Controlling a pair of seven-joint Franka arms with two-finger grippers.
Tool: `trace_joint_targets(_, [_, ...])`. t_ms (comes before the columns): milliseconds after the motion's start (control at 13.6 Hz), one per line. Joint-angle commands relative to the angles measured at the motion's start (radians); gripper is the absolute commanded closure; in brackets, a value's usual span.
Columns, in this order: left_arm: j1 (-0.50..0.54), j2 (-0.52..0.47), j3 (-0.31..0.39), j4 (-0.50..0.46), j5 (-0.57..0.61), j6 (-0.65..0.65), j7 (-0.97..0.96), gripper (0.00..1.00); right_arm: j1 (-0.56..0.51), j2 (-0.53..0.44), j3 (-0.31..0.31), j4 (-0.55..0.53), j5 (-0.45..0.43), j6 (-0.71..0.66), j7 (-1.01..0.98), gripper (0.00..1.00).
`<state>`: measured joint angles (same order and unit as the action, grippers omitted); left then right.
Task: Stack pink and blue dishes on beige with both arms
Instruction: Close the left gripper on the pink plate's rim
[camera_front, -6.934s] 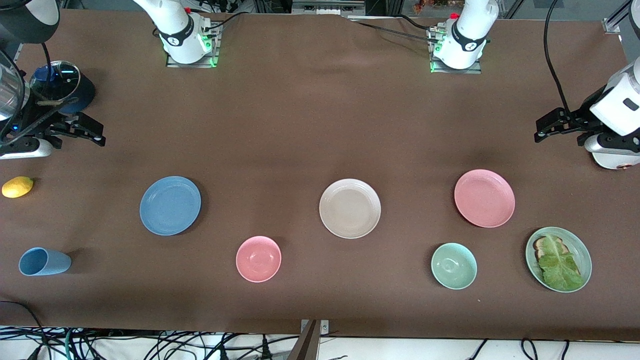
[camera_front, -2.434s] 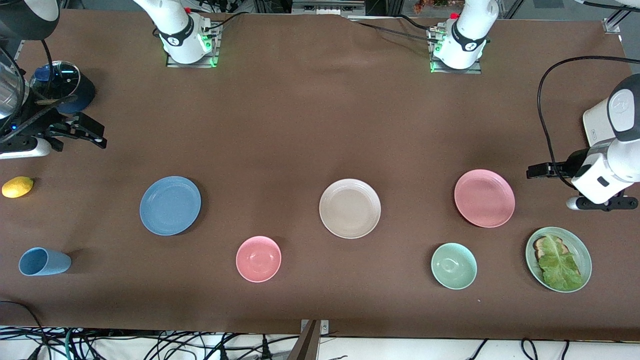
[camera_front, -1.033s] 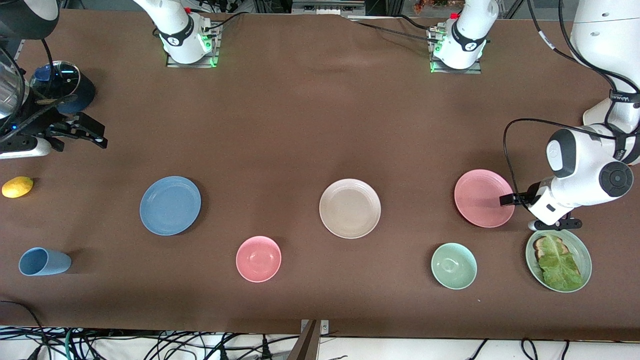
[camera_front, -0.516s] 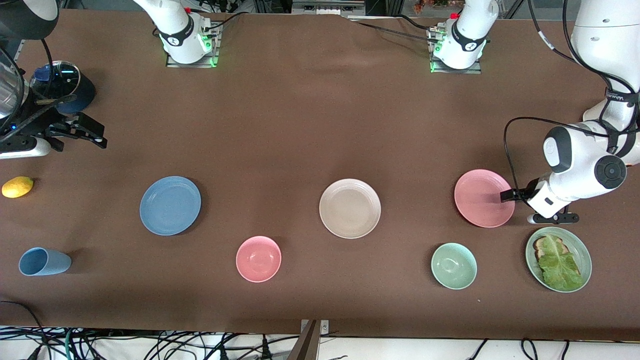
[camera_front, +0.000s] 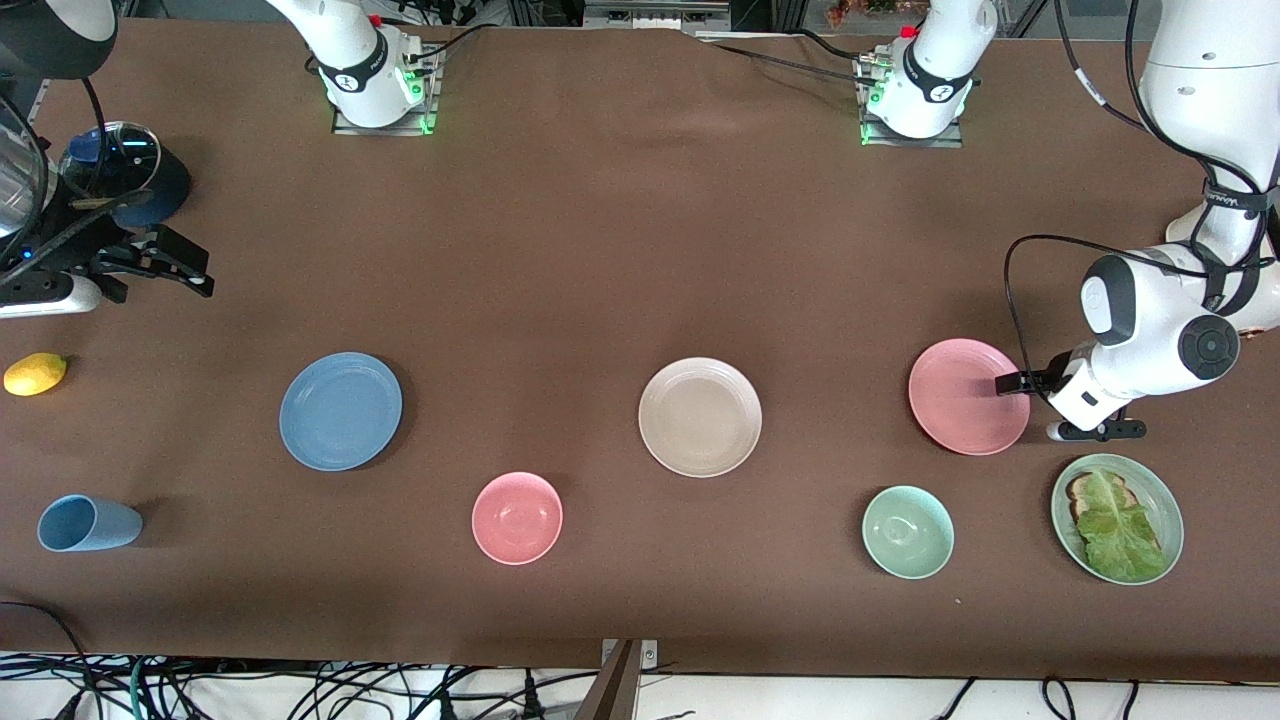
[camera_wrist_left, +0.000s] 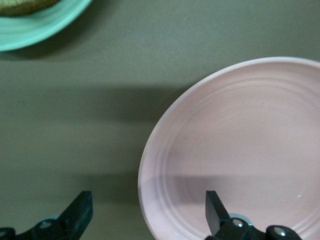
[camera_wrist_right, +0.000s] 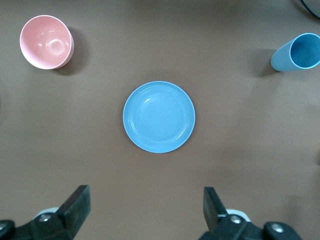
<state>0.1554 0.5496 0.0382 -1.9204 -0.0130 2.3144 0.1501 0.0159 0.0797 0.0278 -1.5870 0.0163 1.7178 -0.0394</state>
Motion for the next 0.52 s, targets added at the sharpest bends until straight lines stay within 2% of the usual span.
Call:
trace_joint_targets(0, [0.038,0.012,-0.009,0.0,-0.016,0.003,0.066,0.24,-0.005,-0.009,0.001,0.001,0.016,-0.009,0.007,0.0])
trace_joint_targets(148, [0.035,0.016,-0.011,0.008,-0.033,-0.007,0.056,0.53,-0.004,-0.009,0.004,0.001,0.016,-0.007,0.007,0.0])
trace_joint_targets(295, [0.027,0.021,-0.011,0.011,-0.056,-0.013,0.04,0.95,-0.004,-0.009,0.003,0.001,0.016,-0.009,0.006,0.0])
trace_joint_targets(369, [0.026,0.024,-0.011,0.012,-0.056,-0.013,0.028,1.0,-0.005,-0.008,0.003,0.002,0.014,-0.003,0.006,0.0])
trace_joint_targets(443, [0.024,0.026,-0.012,0.015,-0.056,-0.013,0.023,1.0,-0.005,-0.008,0.003,0.002,0.013,-0.001,0.006,0.0])
